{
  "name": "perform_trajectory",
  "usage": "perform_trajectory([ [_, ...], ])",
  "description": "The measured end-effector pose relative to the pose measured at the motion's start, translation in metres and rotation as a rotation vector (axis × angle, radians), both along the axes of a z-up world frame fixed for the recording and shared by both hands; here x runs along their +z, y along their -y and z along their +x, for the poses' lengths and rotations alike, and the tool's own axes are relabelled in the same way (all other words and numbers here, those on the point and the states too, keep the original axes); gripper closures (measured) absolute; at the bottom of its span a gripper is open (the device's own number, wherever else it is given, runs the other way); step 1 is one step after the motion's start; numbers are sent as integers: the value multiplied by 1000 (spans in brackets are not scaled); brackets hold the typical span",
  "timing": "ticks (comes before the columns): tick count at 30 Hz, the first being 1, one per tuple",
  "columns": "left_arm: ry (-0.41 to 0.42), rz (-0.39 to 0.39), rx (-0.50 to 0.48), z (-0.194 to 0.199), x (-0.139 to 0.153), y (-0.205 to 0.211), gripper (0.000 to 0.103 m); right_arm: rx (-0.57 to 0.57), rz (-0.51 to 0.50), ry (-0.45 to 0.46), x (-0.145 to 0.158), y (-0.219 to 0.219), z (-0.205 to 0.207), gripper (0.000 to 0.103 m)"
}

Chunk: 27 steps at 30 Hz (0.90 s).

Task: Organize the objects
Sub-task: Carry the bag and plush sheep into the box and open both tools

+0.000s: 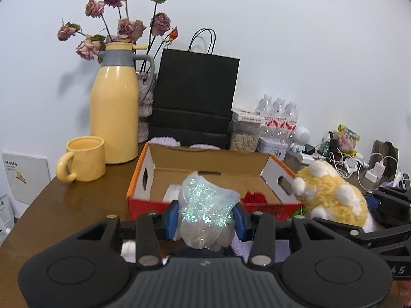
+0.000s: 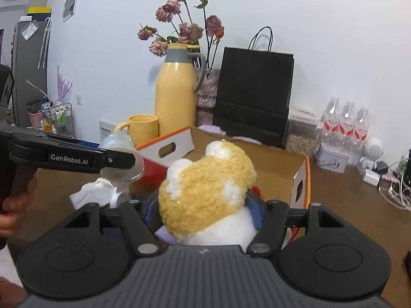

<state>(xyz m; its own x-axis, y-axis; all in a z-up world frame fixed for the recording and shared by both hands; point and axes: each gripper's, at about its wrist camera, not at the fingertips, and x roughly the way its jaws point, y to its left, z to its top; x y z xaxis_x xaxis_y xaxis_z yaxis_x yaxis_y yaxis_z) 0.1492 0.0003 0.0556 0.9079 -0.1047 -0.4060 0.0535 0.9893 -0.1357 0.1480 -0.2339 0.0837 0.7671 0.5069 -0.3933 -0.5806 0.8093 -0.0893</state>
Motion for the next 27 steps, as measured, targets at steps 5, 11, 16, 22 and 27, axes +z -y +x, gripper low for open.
perform_trajectory([
  [5,18,3,10,20,11,8,62,-14,-3,37,8,-7,17,36],
  [11,27,-7,23,49,19,12,62,-26,2,67,17,-16,43,36],
  [16,28,6,29,75,20,16,62,-34,9,66,16,-22,69,36],
  [22,19,33,46,104,19,18,62,-46,13,54,9,-32,100,36],
  [27,16,54,61,127,17,20,62,-64,11,59,2,-37,122,36],
])
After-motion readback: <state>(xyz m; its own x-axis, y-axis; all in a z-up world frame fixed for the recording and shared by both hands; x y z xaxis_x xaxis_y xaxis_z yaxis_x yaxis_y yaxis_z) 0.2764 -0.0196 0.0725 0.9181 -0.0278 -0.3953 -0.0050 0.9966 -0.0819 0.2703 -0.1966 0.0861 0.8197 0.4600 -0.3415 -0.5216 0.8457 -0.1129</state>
